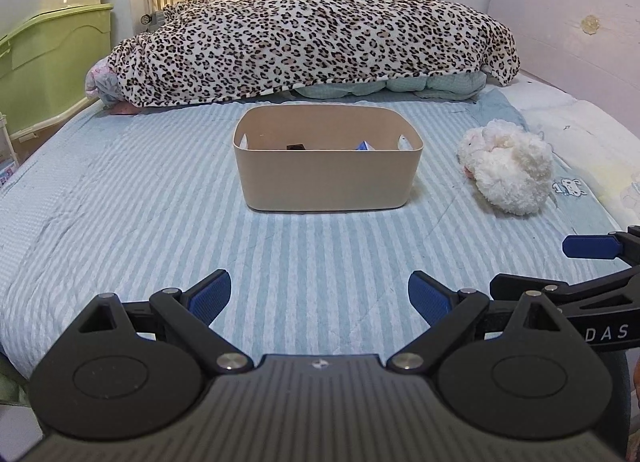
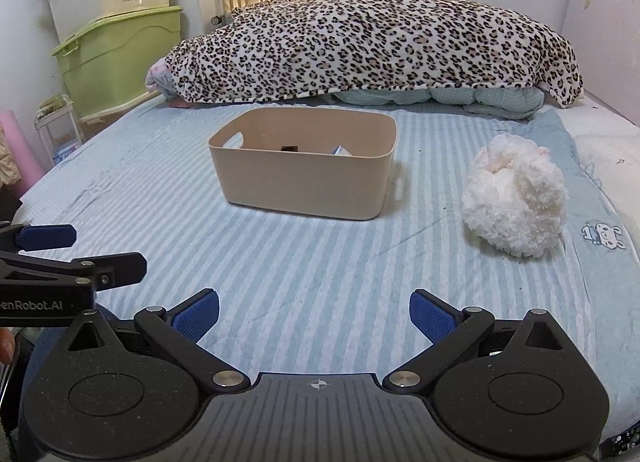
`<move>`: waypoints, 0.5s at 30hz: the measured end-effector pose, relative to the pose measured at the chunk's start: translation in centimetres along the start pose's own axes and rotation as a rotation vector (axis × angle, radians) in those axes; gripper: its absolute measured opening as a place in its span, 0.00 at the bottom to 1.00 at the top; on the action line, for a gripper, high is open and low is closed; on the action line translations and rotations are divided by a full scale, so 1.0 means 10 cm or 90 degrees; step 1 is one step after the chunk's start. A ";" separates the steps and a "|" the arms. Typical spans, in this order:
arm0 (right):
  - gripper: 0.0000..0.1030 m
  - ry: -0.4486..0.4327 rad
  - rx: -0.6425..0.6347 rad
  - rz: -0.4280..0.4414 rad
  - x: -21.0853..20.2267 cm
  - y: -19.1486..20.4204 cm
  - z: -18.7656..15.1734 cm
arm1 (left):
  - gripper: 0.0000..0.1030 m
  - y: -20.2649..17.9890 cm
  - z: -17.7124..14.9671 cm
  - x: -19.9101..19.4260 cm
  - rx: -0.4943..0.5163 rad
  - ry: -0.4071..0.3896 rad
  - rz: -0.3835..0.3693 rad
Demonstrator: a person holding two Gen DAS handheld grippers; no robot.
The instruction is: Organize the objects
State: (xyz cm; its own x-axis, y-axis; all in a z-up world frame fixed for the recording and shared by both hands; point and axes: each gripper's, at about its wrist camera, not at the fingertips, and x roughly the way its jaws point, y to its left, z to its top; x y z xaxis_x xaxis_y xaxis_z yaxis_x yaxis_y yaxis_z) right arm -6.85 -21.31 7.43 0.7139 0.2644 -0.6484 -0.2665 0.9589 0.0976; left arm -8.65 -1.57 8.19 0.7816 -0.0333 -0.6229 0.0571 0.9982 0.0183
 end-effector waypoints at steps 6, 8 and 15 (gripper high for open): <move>1.00 0.001 -0.002 -0.004 0.00 0.01 -0.01 | 0.93 0.00 0.00 -0.03 0.003 -0.004 -0.002; 1.00 0.002 -0.002 -0.006 0.00 0.00 -0.01 | 0.93 0.01 -0.01 -0.04 -0.001 -0.005 -0.006; 1.00 0.004 0.000 -0.010 0.01 0.00 -0.01 | 0.93 0.04 -0.01 -0.05 -0.008 -0.004 -0.007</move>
State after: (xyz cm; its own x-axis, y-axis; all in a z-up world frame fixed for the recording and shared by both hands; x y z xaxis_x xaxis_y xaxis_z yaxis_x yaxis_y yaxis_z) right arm -6.84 -21.32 7.29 0.7136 0.2486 -0.6549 -0.2558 0.9628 0.0868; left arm -9.09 -1.14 8.41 0.7844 -0.0447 -0.6186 0.0577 0.9983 0.0010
